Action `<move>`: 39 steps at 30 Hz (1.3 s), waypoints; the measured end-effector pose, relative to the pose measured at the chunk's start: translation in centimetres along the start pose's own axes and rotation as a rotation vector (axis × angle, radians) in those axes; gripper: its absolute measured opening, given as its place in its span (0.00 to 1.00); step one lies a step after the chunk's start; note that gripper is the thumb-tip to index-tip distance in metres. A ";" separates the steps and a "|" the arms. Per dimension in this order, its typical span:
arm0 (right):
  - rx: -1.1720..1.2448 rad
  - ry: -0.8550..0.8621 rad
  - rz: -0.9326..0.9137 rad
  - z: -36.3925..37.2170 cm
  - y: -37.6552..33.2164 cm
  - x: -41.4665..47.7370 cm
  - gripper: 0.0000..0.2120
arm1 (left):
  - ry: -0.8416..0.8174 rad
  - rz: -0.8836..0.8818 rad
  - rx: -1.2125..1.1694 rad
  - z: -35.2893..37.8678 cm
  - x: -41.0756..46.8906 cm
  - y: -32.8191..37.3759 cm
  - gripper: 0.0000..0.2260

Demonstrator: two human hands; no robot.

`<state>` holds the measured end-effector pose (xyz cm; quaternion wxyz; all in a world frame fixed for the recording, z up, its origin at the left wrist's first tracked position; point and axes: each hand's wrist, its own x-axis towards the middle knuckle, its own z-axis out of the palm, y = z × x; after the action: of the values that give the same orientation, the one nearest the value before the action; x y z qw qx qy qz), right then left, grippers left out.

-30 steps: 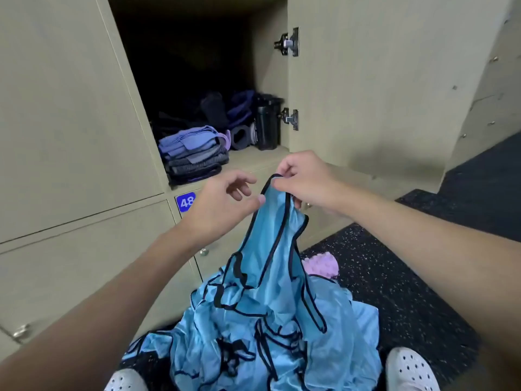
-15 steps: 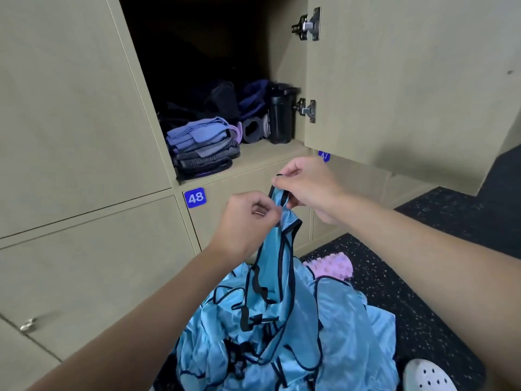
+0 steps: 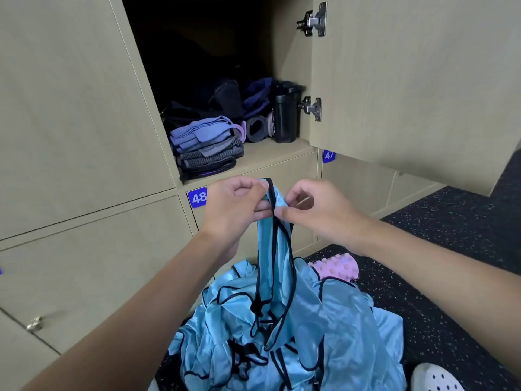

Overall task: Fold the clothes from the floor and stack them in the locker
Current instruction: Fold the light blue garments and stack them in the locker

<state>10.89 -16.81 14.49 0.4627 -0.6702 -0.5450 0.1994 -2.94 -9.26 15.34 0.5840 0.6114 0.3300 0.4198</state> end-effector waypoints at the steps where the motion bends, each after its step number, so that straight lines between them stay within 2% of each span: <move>1: -0.017 0.045 -0.023 0.2 0.1 0.0 0.06 | -0.002 0.002 0.001 0.0 -0.2 0.1 0.05; 4: -0.034 0.148 -0.029 -0.5 0.2 0.2 0.08 | 0.017 -0.016 0.021 -0.1 -0.3 0.1 0.05; 8: 0.014 0.150 0.021 -1.5 0.1 0.1 0.06 | -0.063 -0.098 -0.012 -0.4 -0.6 0.5 0.03; 9: 0.036 0.160 0.031 -1.6 0.1 0.1 0.07 | -0.114 -0.111 -0.008 -0.4 -0.9 0.7 0.05; 11: 0.081 0.167 0.041 -1.8 -0.2 0.2 0.08 | -0.205 -0.091 0.110 -0.5 -1.4 0.7 0.18; 14: 0.098 0.163 0.017 -1.9 -1.0 0.3 0.08 | -0.221 -0.005 0.307 -0.1 -1.8 0.5 0.27; 17: 0.099 0.154 -0.024 -1.7 -1.7 0.3 0.06 | -0.138 0.046 0.339 0.5 -1.9 0.2 0.23; 21: 0.115 0.187 -0.050 -1.8 -2.0 0.5 0.06 | -0.078 0.153 0.397 0.3 -1.6 0.1 0.04; 27: 0.126 0.170 -0.086 -2.6 -1.9 0.5 0.09 | -0.113 0.297 0.409 -1.9 -0.3 1.6 0.09; 31: 0.121 0.173 -0.159 -2.6 -2.5 0.5 0.02 | -0.118 0.340 0.324 -2.5 -0.1 2.8 0.09; 35: 0.146 0.096 -0.137 -2.1 -3.1 0.4 0.10 | -0.040 0.353 0.220 -2.4 0.2 4.0 0.10; 39: 0.158 0.112 -0.138 -1.1 -3.7 0.3 0.08 | -0.012 0.407 0.309 -2.6 0.6 4.2 0.10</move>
<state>9.81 -17.09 18.18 0.5563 -0.6027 -0.5458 0.1714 -5.43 -7.99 19.47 0.3890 0.7498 0.2569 0.4696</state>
